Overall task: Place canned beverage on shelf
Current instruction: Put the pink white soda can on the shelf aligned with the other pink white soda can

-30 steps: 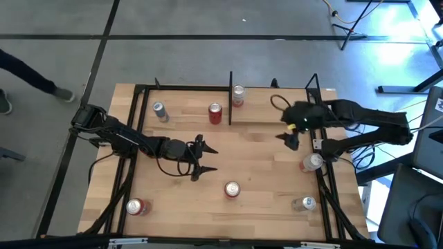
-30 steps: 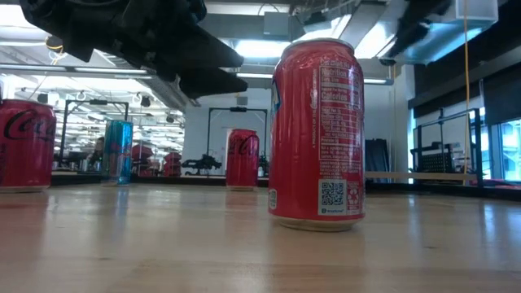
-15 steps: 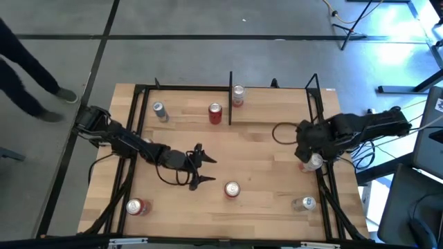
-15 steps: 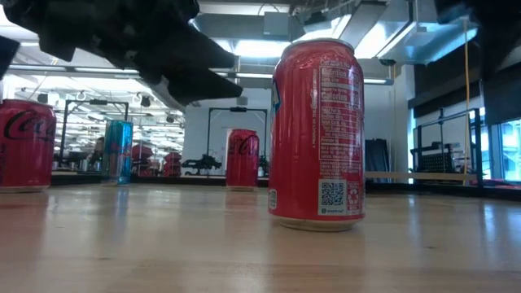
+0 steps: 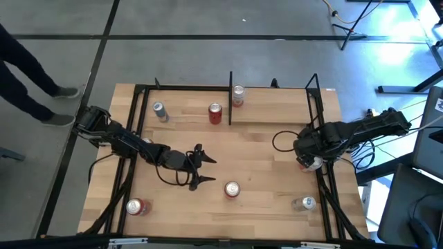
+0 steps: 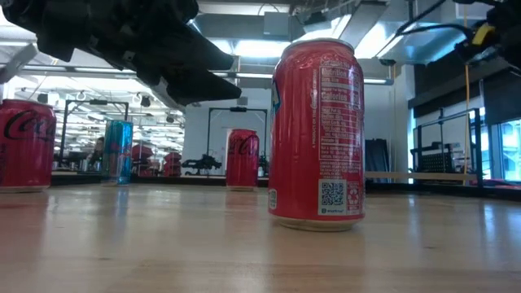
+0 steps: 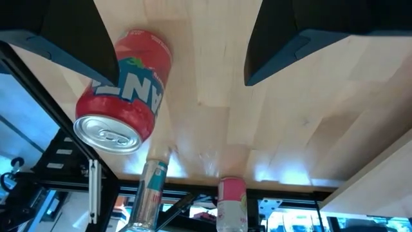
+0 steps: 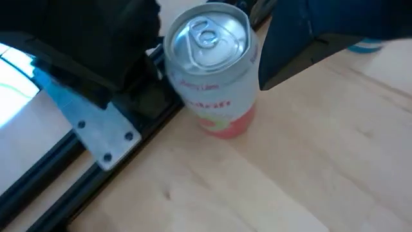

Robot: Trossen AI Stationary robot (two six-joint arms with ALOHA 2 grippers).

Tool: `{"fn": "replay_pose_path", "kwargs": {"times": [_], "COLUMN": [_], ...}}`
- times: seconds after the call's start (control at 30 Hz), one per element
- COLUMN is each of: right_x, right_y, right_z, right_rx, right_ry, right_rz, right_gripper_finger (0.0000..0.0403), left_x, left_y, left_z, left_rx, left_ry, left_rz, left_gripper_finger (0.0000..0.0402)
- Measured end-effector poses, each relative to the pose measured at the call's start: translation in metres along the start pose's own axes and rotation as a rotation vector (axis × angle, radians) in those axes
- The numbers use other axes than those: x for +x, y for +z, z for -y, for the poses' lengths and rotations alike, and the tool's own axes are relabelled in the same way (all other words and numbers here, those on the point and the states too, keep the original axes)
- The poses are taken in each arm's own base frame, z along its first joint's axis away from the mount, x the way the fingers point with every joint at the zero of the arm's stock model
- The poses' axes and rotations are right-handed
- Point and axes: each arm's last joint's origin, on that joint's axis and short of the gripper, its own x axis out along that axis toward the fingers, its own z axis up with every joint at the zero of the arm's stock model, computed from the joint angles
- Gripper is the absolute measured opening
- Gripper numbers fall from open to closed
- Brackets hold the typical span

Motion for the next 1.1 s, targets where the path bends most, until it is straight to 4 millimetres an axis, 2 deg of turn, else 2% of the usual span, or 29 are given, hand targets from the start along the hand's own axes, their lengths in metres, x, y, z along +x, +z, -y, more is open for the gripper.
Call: {"fn": "replay_pose_path", "kwargs": {"times": [0.17, 0.5, 0.6, 0.73, 0.87, 1.1], "right_x": [0.008, 0.036, 0.038, 0.038, 0.027, -0.02], "right_y": [0.001, 0.005, 0.005, 0.005, 0.01, 0.028], "right_z": [-0.005, -0.02, -0.024, -0.024, -0.03, -0.053], "right_rx": [0.001, -0.037, -0.035, -0.063, -0.106, -0.242], "right_ry": [-0.019, -0.029, -0.029, -0.028, 0.016, 0.197], "right_rz": [-0.07, -0.237, -0.278, -0.292, -0.231, 0.11], "right_gripper_finger": [0.0344, 0.0339, 0.031, 0.0245, 0.0244, 0.0244], "left_x": [0.0, 0.0, 0.0, 0.0, 0.0, 0.0], "left_y": [0.0, 0.0, 0.0, 0.0, 0.0, 0.0], "left_z": [0.0, 0.0, 0.0, 0.0, 0.0, 0.0], "left_rx": [0.0, 0.0, 0.0, 0.0, 0.0, 0.0], "left_ry": [0.0, 0.0, 0.0, 0.0, 0.0, -0.001], "left_rz": [0.0, 0.0, 0.0, 0.0, 0.0, 0.0], "left_gripper_finger": [0.0315, 0.0315, 0.0315, 0.0315, 0.0315, 0.0315]}}
